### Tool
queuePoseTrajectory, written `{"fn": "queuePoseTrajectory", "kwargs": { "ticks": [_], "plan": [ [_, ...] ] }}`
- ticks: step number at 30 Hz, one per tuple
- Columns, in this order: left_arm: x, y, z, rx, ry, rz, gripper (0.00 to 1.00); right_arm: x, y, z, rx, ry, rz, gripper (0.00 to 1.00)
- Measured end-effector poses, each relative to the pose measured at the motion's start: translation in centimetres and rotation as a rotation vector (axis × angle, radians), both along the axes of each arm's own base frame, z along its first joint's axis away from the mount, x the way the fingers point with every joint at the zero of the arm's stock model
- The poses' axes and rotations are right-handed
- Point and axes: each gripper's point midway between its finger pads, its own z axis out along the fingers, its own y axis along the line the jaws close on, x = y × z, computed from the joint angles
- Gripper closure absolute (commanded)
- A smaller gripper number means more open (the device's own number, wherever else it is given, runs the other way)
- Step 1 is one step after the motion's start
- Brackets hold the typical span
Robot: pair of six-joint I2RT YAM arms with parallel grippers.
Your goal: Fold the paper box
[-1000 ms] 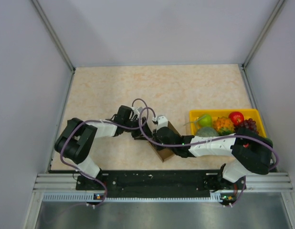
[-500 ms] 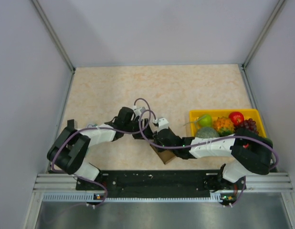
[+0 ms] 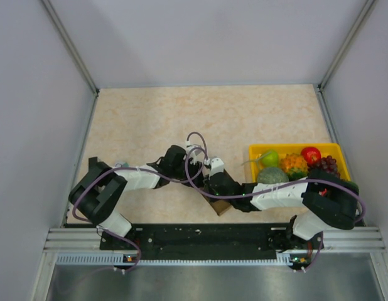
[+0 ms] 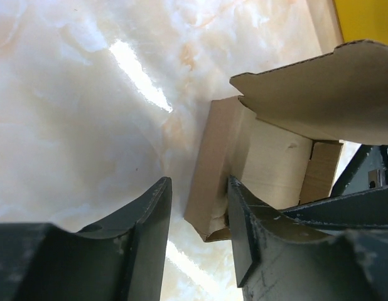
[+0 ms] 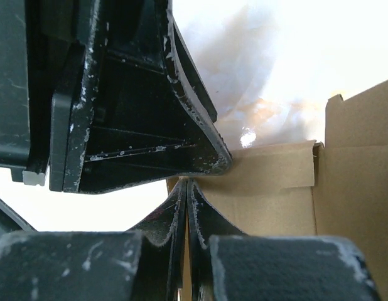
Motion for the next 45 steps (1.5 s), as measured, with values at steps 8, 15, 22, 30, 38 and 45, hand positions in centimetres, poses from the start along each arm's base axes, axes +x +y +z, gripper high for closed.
{"fn": "queuePoseTrajectory", "kwargs": {
  "ticks": [8,15,22,30,38,45],
  "plan": [
    [0.0,-0.9,-0.5,0.028,-0.077,-0.024,0.54,0.2,-0.5,-0.3,0.01,0.0,-0.04,1.0],
    [-0.3,-1.5,-0.7,0.087,-0.17,-0.022,0.6,0.3,-1.8,0.1,0.03,0.002,-0.103,1.0],
    [-0.4,-1.8,-1.1,0.152,-0.261,0.001,0.67,0.5,-2.9,1.2,0.082,0.001,-0.187,1.0],
    [-0.5,-1.6,-1.3,0.234,-0.375,0.029,0.77,0.3,-5.0,2.7,0.126,-0.01,-0.25,1.0],
    [-0.4,-1.2,-1.3,0.32,-0.432,0.076,0.9,-1.1,-7.7,5.8,0.142,-0.011,-0.243,0.91],
    [0.1,-1.5,-1.4,0.381,-0.444,0.135,1.0,-3.2,-9.2,8.7,0.217,0.067,-0.229,0.65]
  ]
}}
